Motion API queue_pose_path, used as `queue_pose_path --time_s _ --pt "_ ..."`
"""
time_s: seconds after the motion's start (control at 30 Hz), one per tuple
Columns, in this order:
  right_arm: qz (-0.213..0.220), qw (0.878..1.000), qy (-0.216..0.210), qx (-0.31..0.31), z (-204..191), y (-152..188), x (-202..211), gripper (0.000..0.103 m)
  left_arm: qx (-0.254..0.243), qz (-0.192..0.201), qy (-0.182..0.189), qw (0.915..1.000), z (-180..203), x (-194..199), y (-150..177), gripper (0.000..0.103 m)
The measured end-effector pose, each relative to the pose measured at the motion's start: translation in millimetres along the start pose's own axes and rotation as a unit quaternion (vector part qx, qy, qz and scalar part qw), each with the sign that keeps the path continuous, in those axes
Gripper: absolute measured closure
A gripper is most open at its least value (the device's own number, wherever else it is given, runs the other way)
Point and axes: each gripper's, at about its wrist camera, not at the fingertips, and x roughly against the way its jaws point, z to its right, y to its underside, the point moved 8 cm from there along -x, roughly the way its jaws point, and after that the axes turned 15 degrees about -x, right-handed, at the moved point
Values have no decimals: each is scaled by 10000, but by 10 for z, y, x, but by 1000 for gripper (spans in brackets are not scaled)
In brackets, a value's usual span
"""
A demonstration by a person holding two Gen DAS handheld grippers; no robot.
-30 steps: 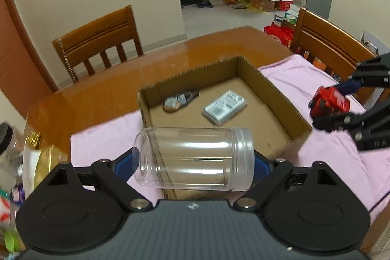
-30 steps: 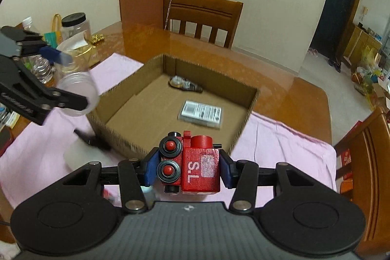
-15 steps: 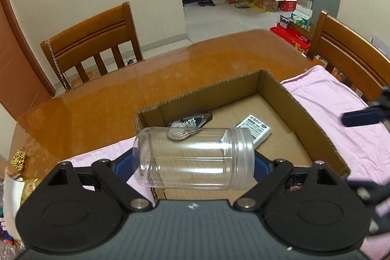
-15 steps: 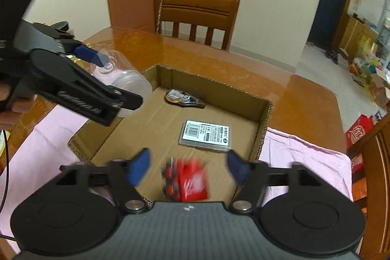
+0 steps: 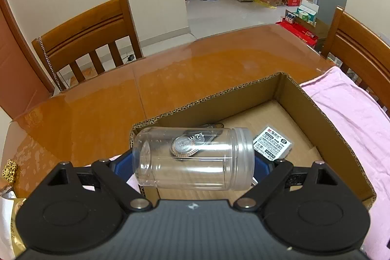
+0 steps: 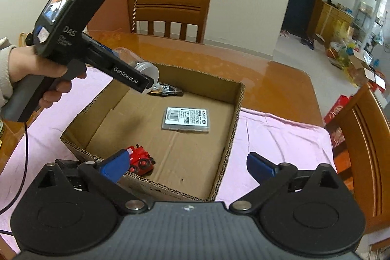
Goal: Organize rigid objects
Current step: 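Carry the jar into the box and open the left tool while the right tool releases the train there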
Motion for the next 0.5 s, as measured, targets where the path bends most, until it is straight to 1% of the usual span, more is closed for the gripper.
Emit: queue_pose_path --time_s 0.07,0.2,0.3,0.37,0.5 --pt "13 10000 73 -24 14 18 13 0 -8 -9 -3 10000 1 -23 -9 11" --pt "55 9998 151 -145 57 38 38 0 41 7 -119 9999 -43 -25 -18 6" --pt "41 9995 199 -234 93 58 33 0 45 89 -111 9999 -51 58 3 3" --pt "-27 9994 196 -287 103 98 22 0 34 129 -168 9998 -57 126 27 2" --pt "-115 9990 330 -268 98 198 -14 0 70 207 -156 9996 -48 266 78 2"
